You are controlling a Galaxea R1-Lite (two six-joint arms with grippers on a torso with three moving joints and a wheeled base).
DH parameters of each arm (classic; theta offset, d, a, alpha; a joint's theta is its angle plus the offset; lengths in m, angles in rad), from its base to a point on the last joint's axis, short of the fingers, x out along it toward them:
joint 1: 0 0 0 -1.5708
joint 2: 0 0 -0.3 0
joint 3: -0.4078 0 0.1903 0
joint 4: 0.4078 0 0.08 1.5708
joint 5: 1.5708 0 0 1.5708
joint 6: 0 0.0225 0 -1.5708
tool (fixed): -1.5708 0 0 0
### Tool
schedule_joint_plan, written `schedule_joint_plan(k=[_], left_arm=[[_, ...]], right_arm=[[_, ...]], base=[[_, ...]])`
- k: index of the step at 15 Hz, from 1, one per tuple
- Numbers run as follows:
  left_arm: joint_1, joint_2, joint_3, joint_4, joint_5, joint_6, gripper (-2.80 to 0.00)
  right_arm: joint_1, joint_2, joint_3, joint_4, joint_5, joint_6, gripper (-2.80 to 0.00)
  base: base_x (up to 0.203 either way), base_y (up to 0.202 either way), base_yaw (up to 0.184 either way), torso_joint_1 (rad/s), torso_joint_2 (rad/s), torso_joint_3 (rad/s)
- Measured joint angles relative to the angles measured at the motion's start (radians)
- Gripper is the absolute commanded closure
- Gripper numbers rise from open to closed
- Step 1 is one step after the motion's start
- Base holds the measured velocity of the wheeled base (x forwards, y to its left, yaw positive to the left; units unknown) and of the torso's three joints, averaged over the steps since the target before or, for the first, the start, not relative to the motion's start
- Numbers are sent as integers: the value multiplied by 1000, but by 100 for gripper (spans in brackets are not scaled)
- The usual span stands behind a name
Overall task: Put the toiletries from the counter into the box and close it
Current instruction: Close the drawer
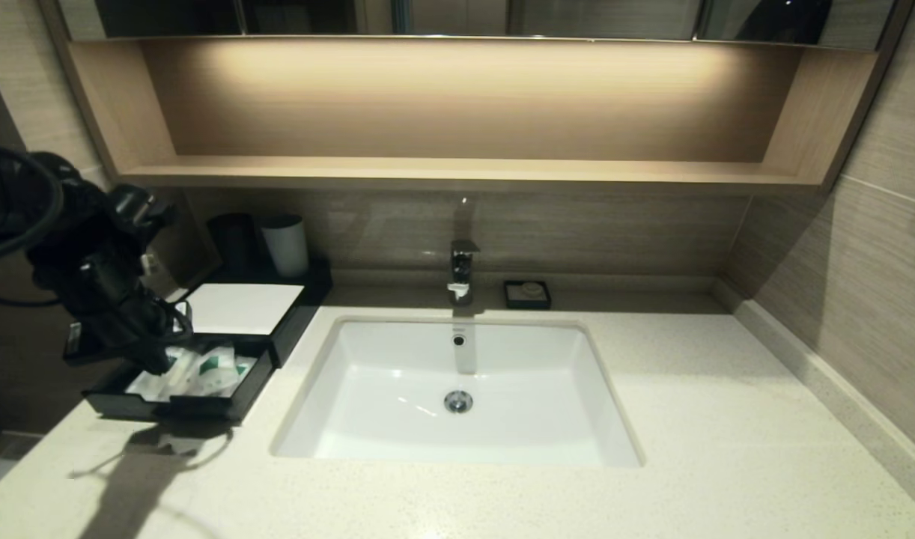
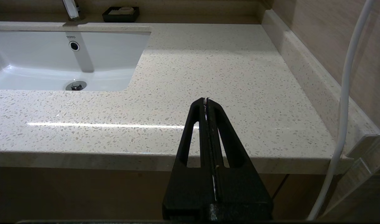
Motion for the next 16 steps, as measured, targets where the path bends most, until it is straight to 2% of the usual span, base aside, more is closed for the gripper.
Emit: schedule_joint_plan(k=[3,6,8,16], left_arm=[[26,-55,68,-29,-36,2,0],[31,-74,127,-65,-36,3,0],[33,-66,145,-109,-34,4,0],[32,-45,179,-110,-35,9,0]], right_arm=[[0,0,0,0,-1,0,0],[0,0,0,0,-1,0,0],[0,0,0,0,-1,0,0],[0,0,0,0,-1,0,0]], base=[[0,0,0,0,0,0],[0,0,0,0,0,0],[0,0,0,0,0,0],[0,0,0,0,0,0]])
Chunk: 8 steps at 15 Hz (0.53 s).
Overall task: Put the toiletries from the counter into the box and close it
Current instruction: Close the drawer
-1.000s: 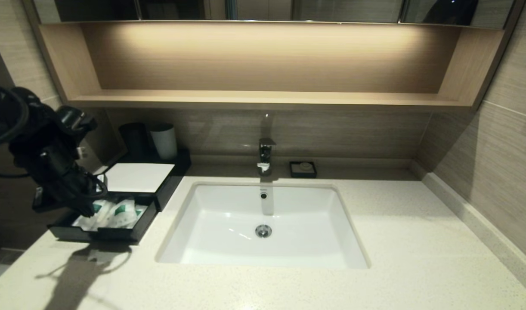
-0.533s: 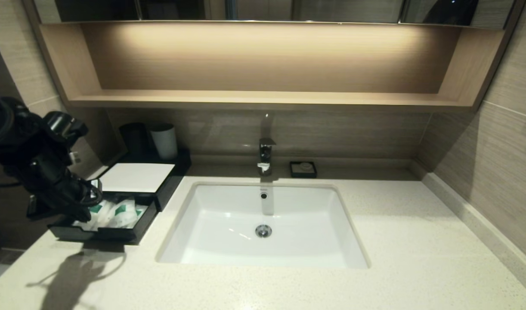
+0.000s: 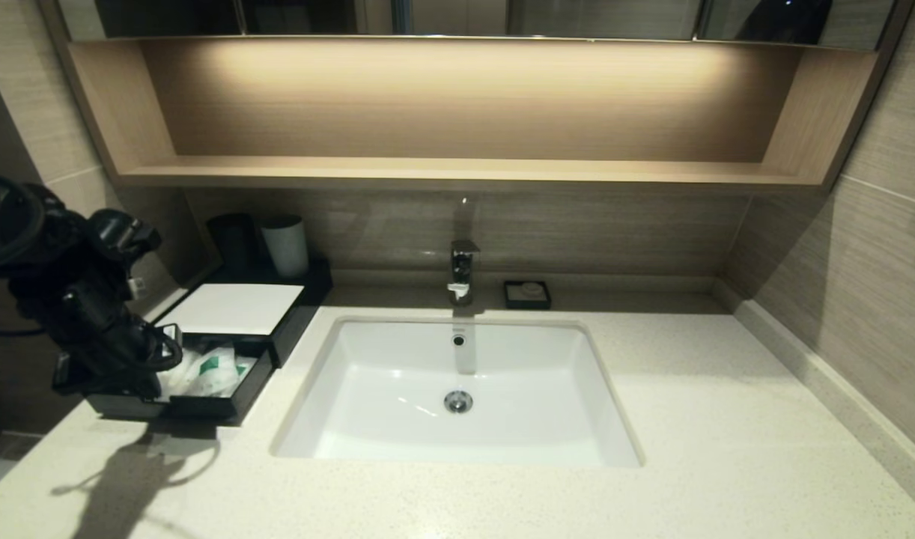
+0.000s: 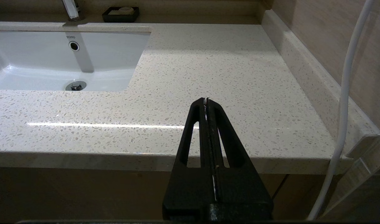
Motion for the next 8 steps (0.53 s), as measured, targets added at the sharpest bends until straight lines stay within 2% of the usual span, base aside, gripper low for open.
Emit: schedule_joint_plan(k=[8], left_arm=[[14,38,22,-6,-1,12,0]], right_arm=[[0,0,0,0,0,0,0]], base=[[0,0,0,0,0,0]])
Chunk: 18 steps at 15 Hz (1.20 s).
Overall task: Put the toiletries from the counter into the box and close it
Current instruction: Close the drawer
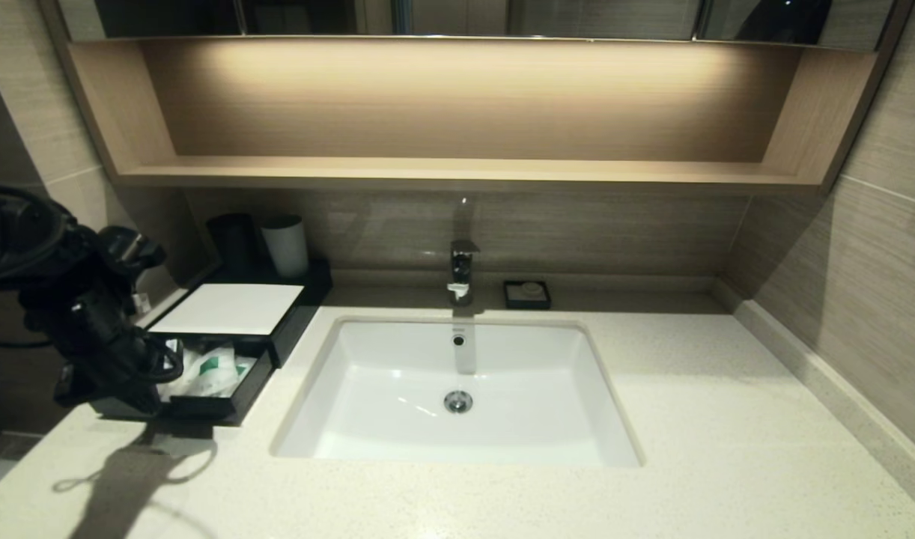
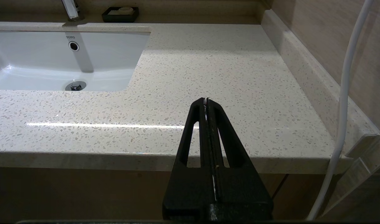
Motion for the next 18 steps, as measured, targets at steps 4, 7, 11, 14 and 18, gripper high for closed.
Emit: schedule_joint_plan(k=[4,7,11,14,18], left_arm=[[-3,17,1,0,-2,0,0],[-7,28,2,-2,-3,-1,0],[-8,52,1,-35,-6,-2,0],[-22,69,1,-50,-23,-2,0],[-30,82,-3,-53,-55,-2,0]], right_arm=[[0,0,0,0,0,0,0],[0,0,0,0,0,0,0],[0,0,0,0,1,0,0],[0,0,0,0,0,0,0],[0,0,0,0,0,0,0]], base=[[0,0,0,0,0,0],[0,0,0,0,0,0],[0,0,0,0,0,0],[0,0,0,0,0,0],[0,0,0,0,0,0]])
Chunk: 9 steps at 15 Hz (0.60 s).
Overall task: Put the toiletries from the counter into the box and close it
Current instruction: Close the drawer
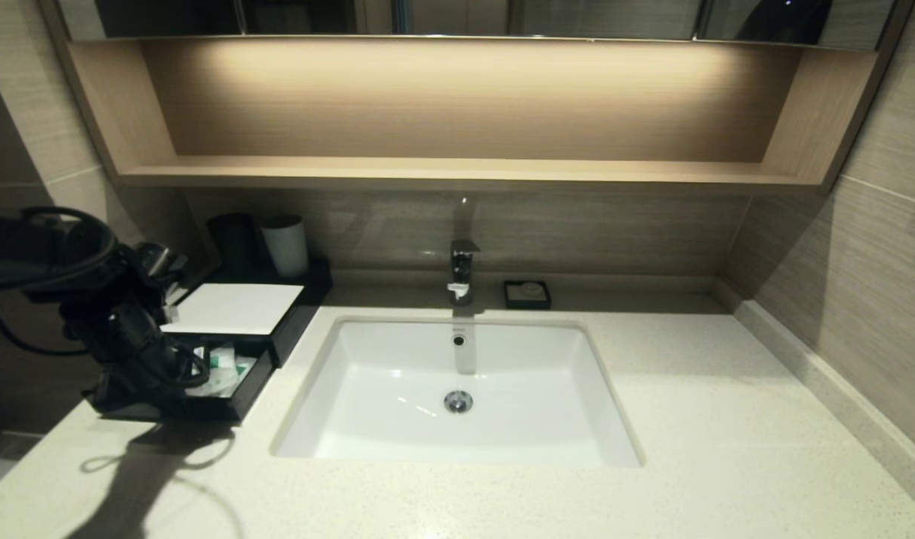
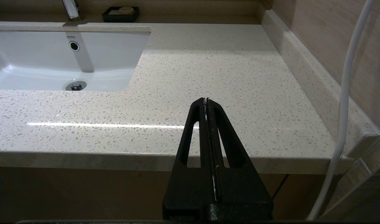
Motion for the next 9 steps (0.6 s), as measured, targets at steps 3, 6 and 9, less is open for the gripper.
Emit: schedule_joint_plan(k=[3,6,9], left_arm=[[-1,7,2,-41,-1,0,0],[-1,17,3,-56,-1,0,0],[-1,36,0,-104,-1,0,0]], right_arm=[[0,0,0,0,0,0,0],[0,0,0,0,0,0,0],[0,0,0,0,1,0,0]], base=[[0,0,0,0,0,0],[0,0,0,0,0,0],[0,0,0,0,0,0]])
